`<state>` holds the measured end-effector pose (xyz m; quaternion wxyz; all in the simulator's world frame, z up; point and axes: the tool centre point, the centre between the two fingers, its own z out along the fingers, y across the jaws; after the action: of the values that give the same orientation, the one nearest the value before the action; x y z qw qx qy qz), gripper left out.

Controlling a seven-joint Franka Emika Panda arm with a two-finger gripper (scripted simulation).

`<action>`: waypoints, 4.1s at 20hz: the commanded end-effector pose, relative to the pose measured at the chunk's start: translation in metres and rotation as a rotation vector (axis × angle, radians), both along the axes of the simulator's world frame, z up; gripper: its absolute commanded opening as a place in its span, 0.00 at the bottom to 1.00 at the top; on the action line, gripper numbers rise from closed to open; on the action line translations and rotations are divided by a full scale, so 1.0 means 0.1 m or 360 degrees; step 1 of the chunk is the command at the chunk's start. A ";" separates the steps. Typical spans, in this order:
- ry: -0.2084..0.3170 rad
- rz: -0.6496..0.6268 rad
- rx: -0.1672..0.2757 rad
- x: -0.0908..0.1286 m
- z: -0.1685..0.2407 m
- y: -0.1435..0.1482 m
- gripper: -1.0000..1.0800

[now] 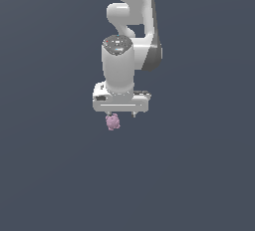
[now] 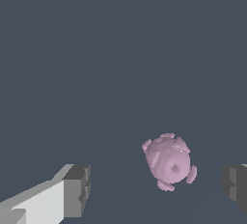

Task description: Pick up the object and move it to a goal position.

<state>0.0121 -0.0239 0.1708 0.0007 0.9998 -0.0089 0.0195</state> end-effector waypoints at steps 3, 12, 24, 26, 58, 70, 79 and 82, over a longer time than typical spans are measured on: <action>-0.0005 0.0000 0.0002 0.01 0.02 -0.01 0.96; -0.0048 -0.0001 0.0017 0.09 0.21 -0.09 0.96; -0.0029 0.0099 0.0006 0.01 0.03 -0.17 0.96; -0.0021 0.0141 0.0003 -0.02 -0.05 -0.21 0.96; 0.0062 0.0592 -0.0009 -0.46 -1.02 -0.50 0.96; 0.0062 0.0596 -0.0009 -0.46 -1.31 -0.50 0.00; 0.0062 0.0595 -0.0010 -0.46 -1.31 -0.51 0.00; 0.0062 0.0595 -0.0010 -0.46 -1.28 -0.50 0.00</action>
<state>-0.0340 -0.0745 0.0411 0.0001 0.9842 0.1770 -0.0002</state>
